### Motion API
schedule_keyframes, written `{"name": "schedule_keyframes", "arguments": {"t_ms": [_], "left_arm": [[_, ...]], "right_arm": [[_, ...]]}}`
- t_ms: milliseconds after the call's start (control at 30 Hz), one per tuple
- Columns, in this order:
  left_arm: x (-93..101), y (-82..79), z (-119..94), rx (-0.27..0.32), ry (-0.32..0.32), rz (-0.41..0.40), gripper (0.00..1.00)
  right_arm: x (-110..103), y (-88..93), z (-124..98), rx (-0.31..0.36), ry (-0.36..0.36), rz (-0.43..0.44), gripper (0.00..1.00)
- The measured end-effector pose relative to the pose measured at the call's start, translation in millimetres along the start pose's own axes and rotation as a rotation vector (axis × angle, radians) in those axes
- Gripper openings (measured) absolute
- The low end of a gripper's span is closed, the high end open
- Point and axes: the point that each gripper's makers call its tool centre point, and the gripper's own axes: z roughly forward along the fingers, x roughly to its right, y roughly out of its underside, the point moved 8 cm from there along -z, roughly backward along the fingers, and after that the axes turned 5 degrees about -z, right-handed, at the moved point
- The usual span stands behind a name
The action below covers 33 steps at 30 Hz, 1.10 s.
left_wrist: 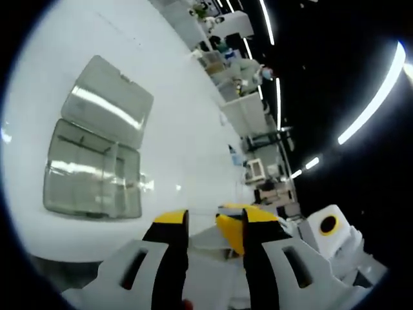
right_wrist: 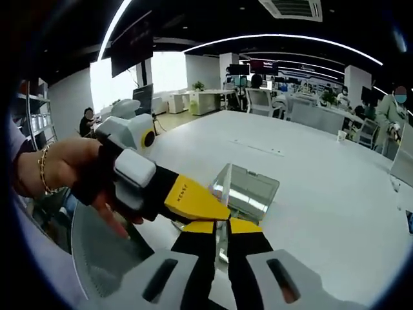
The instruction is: Insert the divider into the dual guide fixture by aligning both edges with the guide slots and pushing it downward to the bottom, including one-sided entry, uneven engagement, binding, and posture correction.
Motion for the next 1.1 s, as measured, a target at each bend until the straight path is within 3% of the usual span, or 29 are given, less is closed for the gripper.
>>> {"name": "schedule_keyframes", "arguments": {"t_ms": [133, 433, 1100], "left_arm": [[-1.5, 0.3, 1, 0.007, -0.006, -0.001, 0.31], [-3.5, -0.3, 1, 0.026, -0.01, -0.008, 0.31], [-14.0, -4.2, -14, 0.042, -0.047, 0.044, 0.49]], "right_arm": [[1, 1.1, 2, -0.015, -0.007, 0.041, 0.0], [2, -0.4, 6, -0.024, -0.016, 0.044, 0.0], [-6, -0.9, 10, -0.031, -0.048, 0.045, 0.0]]}}
